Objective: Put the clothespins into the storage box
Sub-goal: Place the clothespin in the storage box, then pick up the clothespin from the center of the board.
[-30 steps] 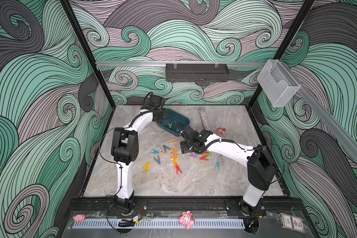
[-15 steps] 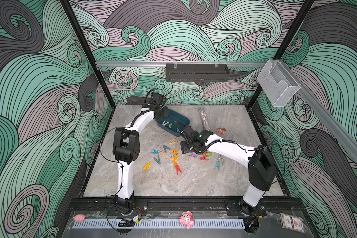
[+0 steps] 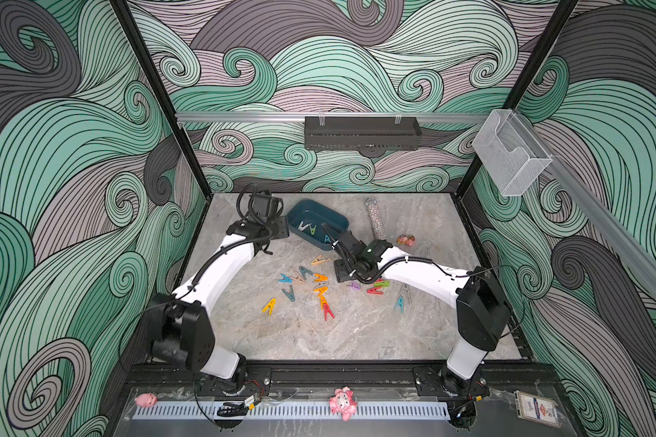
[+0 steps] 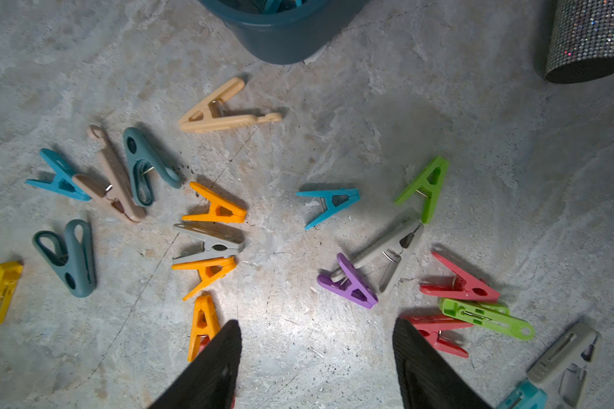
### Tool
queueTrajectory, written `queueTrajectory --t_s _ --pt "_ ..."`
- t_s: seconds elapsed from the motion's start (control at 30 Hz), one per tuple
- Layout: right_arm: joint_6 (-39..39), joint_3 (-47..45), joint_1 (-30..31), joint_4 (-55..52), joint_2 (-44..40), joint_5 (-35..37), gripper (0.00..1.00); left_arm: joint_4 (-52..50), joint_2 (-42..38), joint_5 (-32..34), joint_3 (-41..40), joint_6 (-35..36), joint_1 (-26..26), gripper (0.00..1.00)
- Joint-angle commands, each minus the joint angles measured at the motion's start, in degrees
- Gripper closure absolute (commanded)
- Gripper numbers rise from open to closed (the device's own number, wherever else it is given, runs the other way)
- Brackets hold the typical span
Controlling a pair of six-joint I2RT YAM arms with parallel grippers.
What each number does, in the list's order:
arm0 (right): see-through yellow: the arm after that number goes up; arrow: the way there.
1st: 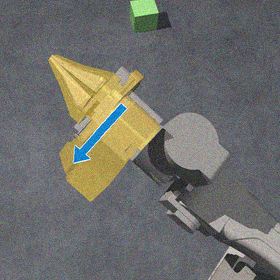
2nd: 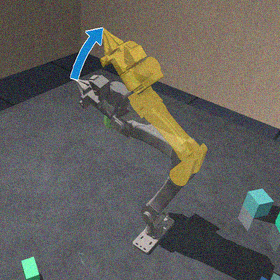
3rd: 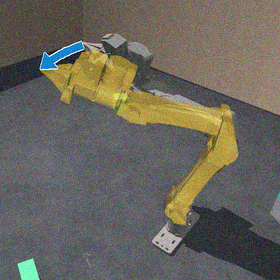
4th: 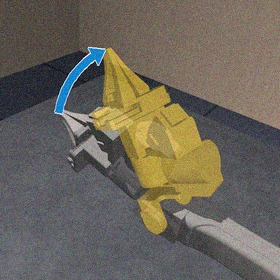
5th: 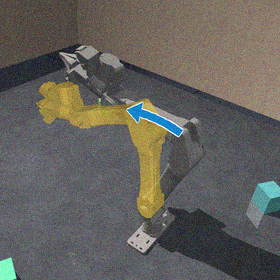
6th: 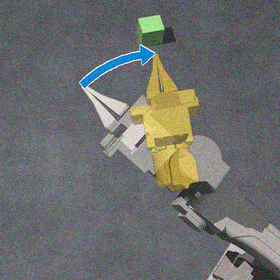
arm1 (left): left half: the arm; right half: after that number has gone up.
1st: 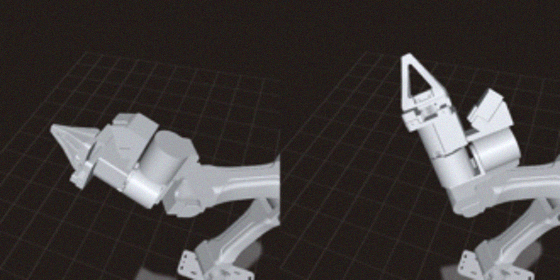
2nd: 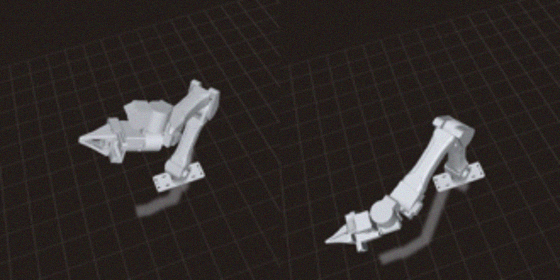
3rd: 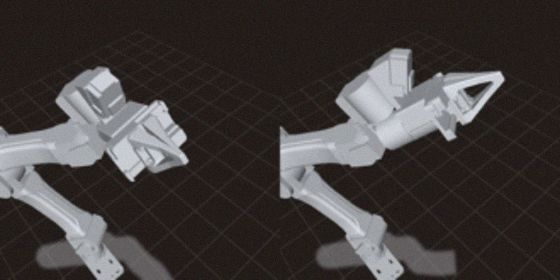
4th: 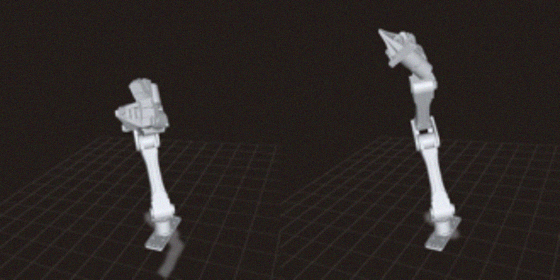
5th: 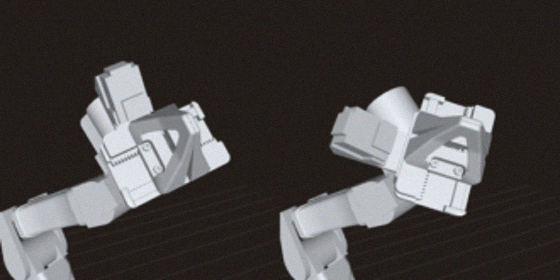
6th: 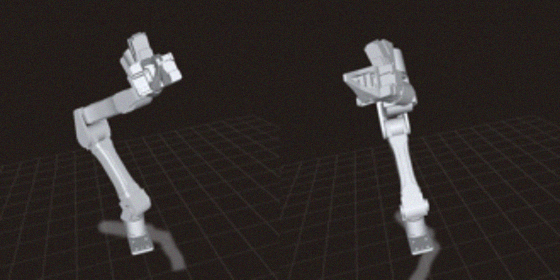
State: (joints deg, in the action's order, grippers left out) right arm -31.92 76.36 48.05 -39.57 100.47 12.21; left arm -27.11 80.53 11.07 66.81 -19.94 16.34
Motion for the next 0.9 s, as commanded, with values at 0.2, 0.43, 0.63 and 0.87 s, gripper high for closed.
queueTrajectory --t_s 0.2,0.43,0.63,0.87 --pt "-0.65 -4.76 -6.30 0.48 -1.78 1.49 0.31 6.71 -18.48 5.00 -21.68 -4.56 0.36 0.13" --pt "-9.50 -1.22 -8.57 1.45 3.18 1.83 0.30 4.80 -20.95 0.07 -26.33 -9.26 0.36 0.12" --pt "-14.10 -0.94 -9.88 2.93 6.96 1.30 0.36 5.35 -20.24 -3.55 -28.03 -10.27 0.62 0.15" --pt "-14.29 -1.66 -11.80 5.45 8.98 -0.72 0.46 7.43 -19.52 -4.71 -28.84 -10.39 0.80 0.15"
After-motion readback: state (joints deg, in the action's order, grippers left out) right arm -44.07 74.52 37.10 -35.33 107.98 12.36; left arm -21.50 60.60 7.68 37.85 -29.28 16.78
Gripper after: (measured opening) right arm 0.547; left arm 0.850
